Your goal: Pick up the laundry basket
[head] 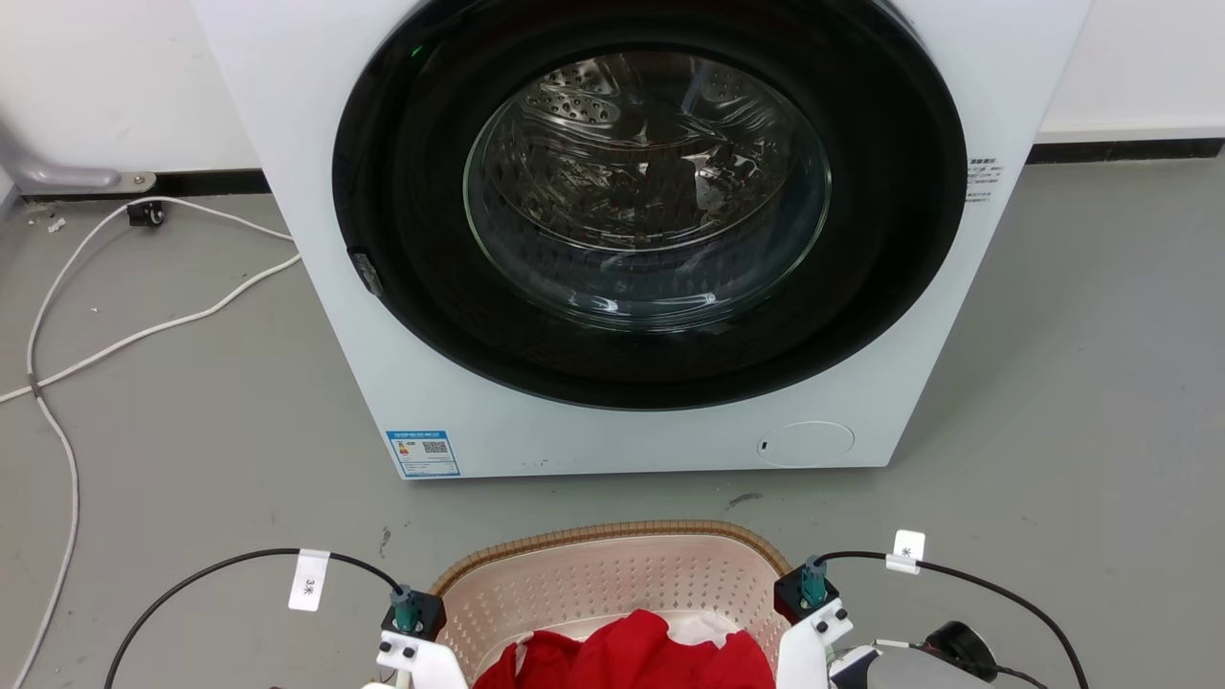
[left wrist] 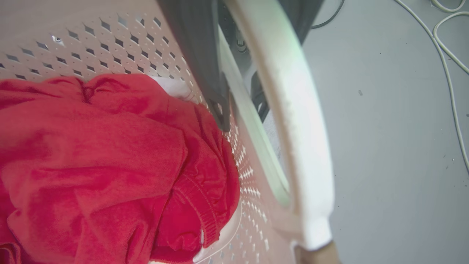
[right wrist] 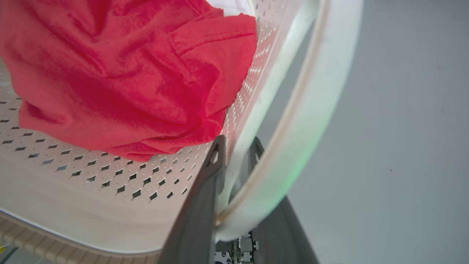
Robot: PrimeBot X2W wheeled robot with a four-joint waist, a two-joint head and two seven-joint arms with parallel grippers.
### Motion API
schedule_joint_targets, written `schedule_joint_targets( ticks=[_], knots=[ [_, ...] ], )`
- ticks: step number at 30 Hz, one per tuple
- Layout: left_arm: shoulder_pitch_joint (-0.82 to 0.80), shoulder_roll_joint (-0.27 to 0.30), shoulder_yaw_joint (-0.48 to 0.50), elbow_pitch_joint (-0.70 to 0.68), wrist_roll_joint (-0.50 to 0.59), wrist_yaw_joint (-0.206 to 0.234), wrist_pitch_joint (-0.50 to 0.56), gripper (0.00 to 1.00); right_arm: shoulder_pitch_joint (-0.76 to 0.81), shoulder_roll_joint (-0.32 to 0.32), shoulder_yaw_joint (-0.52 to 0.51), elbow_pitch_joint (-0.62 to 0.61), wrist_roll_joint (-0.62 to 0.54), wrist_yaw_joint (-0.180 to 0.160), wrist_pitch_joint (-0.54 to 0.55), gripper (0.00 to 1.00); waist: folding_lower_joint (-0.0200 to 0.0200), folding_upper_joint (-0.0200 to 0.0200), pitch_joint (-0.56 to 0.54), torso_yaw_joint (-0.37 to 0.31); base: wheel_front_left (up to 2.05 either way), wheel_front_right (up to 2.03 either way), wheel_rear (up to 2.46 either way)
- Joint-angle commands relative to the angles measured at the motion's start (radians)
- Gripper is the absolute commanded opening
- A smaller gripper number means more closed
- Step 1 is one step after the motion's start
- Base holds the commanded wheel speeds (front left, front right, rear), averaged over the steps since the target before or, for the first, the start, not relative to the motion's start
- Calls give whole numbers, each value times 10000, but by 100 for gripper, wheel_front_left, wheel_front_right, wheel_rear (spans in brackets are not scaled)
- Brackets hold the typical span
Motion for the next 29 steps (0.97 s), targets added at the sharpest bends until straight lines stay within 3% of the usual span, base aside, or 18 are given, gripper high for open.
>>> schedule_joint_targets(
  ticks=[1,29],
  knots=[
    [-180,-29,-74,-51,-15,-31,-101,0,-62,78,109,-35,-21,32,-24,0,0,0,-4,2,0,0,0],
    [-278,-36,-526,14,-420,-31,-204,0,-114,79,332,-27,210,32,-61,0,0,0,24,-7,0,0,0]
  ],
)
